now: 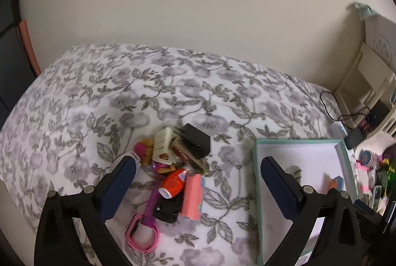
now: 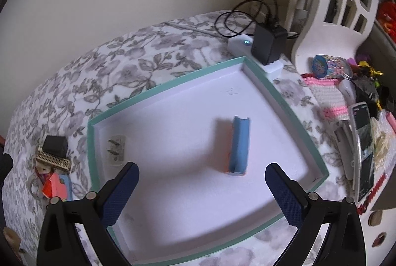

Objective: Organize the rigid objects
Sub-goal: 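Move both tools back from the tray to the pile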

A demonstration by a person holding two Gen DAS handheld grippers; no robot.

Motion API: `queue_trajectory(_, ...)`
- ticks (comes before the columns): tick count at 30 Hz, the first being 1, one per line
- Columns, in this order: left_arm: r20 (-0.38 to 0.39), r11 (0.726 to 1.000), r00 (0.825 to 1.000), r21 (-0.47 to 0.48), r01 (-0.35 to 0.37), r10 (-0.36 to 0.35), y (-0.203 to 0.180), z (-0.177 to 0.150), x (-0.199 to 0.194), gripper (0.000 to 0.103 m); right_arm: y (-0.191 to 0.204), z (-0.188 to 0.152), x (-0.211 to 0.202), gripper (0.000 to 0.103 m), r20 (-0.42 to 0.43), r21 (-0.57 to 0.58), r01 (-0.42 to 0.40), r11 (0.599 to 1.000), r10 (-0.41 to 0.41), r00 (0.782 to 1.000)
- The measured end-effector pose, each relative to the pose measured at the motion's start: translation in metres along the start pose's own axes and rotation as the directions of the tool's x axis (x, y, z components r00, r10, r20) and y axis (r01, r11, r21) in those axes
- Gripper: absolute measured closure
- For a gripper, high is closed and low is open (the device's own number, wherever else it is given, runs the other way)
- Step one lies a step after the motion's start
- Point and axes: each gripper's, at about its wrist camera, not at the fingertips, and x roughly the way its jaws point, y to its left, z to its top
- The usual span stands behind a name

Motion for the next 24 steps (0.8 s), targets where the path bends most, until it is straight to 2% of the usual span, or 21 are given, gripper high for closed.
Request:
queue_trajectory(4, -0.044, 0.998, 0.999, -0.064, -0.018, 0.015, 0.025, 0.002, 0.01, 0.002, 0.006, -0.001, 0.002, 0.0, -0.012, -0.005, -0.023, 1.0, 0.023, 1.0)
queue_trajectory(12, -0.049, 0.985, 0.997, -0.156, -0.073, 0.066, 0.066, 0.007, 0.007, 0.002, 0.028, -0.005, 0.002, 0.0, -0.022, -0.051, -0.062, 0.997, 0.061, 0.998)
queue_trajectory(16, -0.05, 0.978, 0.997, -0.197, -0.072, 0.063, 0.081, 0.01, 0.006, 0.002, 0.044, -0.006, -0.005, 0.0, -0.008, -0.067, -0.119, 0.991, 0.119, 0.993)
queue_trajectory(20, -0.046, 0.971, 0.995, -0.221, -0.094, 0.086, 0.094, 0.012, 0.002, 0.002, 0.072, -0.012, -0.01, 0.0, 0.01, -0.142, -0.13, 0.981, 0.133, 0.991)
queue_trajectory(24, -0.061, 0.96, 0.995, -0.262, -0.098, 0.085, 0.109, 0.012, 0.003, 0.002, 0.092, -0.019, -0.009, 0.0, -0.014, -0.176, -0.171, 0.969, 0.171, 0.985)
